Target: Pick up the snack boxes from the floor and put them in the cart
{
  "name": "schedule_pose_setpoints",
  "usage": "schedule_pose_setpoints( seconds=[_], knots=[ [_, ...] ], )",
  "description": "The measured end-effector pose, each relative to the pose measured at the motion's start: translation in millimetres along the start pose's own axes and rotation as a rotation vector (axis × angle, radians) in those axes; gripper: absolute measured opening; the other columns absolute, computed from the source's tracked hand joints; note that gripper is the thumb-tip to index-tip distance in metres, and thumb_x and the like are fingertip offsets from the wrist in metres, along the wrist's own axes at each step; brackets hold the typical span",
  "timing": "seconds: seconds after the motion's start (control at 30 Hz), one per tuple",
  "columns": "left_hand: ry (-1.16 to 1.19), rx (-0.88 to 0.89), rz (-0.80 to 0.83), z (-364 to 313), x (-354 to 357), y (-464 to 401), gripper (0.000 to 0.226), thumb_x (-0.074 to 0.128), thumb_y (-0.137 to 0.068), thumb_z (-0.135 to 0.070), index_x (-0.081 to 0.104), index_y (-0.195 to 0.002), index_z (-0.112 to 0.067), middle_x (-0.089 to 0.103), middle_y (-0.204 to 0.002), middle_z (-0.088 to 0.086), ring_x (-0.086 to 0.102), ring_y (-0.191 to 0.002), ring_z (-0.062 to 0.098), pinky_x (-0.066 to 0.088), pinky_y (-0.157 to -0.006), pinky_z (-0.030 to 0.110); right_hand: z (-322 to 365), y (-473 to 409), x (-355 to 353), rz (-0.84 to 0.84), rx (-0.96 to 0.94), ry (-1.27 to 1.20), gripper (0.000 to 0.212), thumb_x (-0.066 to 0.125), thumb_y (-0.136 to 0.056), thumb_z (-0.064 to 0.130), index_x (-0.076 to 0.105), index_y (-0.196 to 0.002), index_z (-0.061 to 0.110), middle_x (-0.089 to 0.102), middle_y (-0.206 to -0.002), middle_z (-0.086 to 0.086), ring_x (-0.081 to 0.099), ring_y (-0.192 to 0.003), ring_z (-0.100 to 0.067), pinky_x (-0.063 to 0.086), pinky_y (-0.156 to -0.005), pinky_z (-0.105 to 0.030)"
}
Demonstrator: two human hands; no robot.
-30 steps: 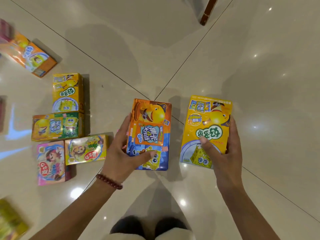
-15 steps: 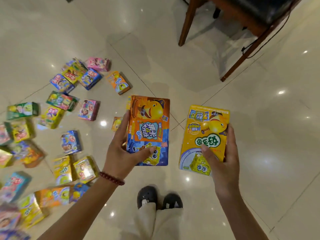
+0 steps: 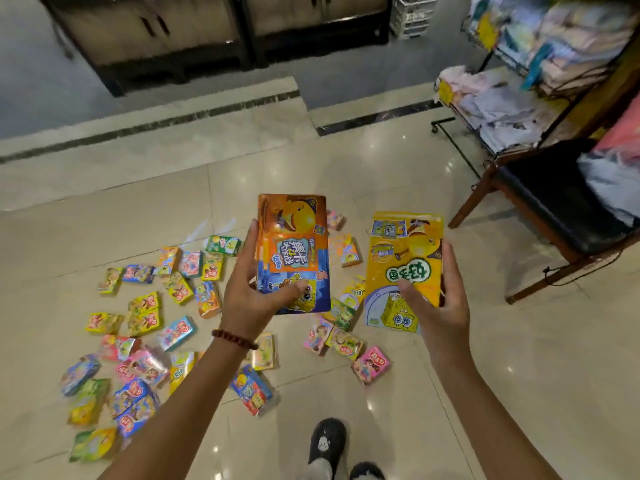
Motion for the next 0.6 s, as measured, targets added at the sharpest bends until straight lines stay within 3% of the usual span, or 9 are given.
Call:
schedule_pose_setpoints(
  seconds=[0.07, 0.17, 0.23, 0.3, 0.43, 0.5, 0.6],
  knots=[
    [-0.029, 0.041, -0.089, -23, -16, 12, 0.103, 0.09, -0.056, -0.017, 0.034, -0.14, -0.037, 0.058, -0.128, -0.002, 0.061, -0.111, 0.008, 0.055, -0.083, 0.028, 30, 2, 24, 0.093, -0.061, -0.018, 0.079, 0.076, -0.072, 0.026, 0.036, -0.136, 0.052, 0.054, -0.135, 0.014, 0.058, -0.118, -0.008, 0.049, -0.098, -0.048],
    [-0.025, 0.102, -0.229, -54, -38, 37, 0.097, 0.08, -0.063, 0.006, 0.033, -0.137, -0.035, 0.057, -0.129, -0.001, 0.061, -0.107, 0.001, 0.053, -0.078, 0.016, 70, 5, 49, 0.231, -0.151, 0.045, 0.075, 0.073, -0.072, 0.032, 0.035, -0.131, 0.058, 0.053, -0.133, 0.021, 0.057, -0.118, -0.003, 0.049, -0.099, -0.044],
    [-0.029, 0.129, -0.31, -68, -53, 60, 0.097, 0.082, -0.062, 0.001, 0.033, -0.134, -0.042, 0.054, -0.134, 0.004, 0.059, -0.112, 0.007, 0.053, -0.084, 0.022, 88, 10, 56, 0.325, -0.194, 0.07, 0.077, 0.075, -0.075, 0.03, 0.034, -0.134, 0.056, 0.052, -0.136, 0.016, 0.056, -0.119, -0.003, 0.049, -0.1, -0.043],
    [-0.041, 0.133, -0.384, -77, -69, 85, 0.099, 0.087, -0.058, -0.01, 0.034, -0.133, -0.046, 0.055, -0.132, -0.003, 0.06, -0.112, 0.005, 0.054, -0.087, 0.028, 102, 15, 60, 0.392, -0.213, 0.052, 0.078, 0.077, -0.078, 0.024, 0.034, -0.137, 0.051, 0.053, -0.136, 0.013, 0.057, -0.116, -0.003, 0.05, -0.098, -0.044],
    [-0.03, 0.137, -0.522, -97, -100, 132, 0.095, 0.078, -0.065, 0.009, 0.036, -0.13, -0.045, 0.058, -0.122, -0.016, 0.063, -0.103, 0.0, 0.055, -0.08, 0.024, 127, 30, 83, 0.499, -0.259, 0.051, 0.076, 0.076, -0.079, 0.02, 0.036, -0.133, 0.054, 0.055, -0.128, 0.021, 0.06, -0.109, 0.003, 0.052, -0.094, -0.044],
    [-0.011, 0.143, -0.595, -103, -121, 158, 0.094, 0.075, -0.066, 0.014, 0.035, -0.131, -0.042, 0.06, -0.121, -0.012, 0.065, -0.099, 0.001, 0.055, -0.072, 0.02, 137, 43, 106, 0.56, -0.268, 0.045, 0.077, 0.08, -0.073, 0.033, 0.037, -0.129, 0.064, 0.055, -0.134, 0.013, 0.059, -0.116, -0.006, 0.05, -0.097, -0.048],
    [-0.011, 0.135, -0.736, -112, -162, 207, 0.093, 0.076, -0.067, 0.01, 0.036, -0.133, -0.042, 0.06, -0.126, -0.002, 0.065, -0.104, 0.012, 0.058, -0.076, 0.031, 149, 77, 156, 0.719, -0.304, 0.023, 0.074, 0.073, -0.065, 0.047, 0.037, -0.125, 0.07, 0.049, -0.143, 0.005, 0.051, -0.128, -0.016, 0.045, -0.102, -0.051]
  ],
)
Point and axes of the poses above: each hand's wrist, its own y-axis away from the middle knuckle, its own x-axis out of the palm, z = x × y, the point moved 8 cm from there along -y, towards the middle knuckle
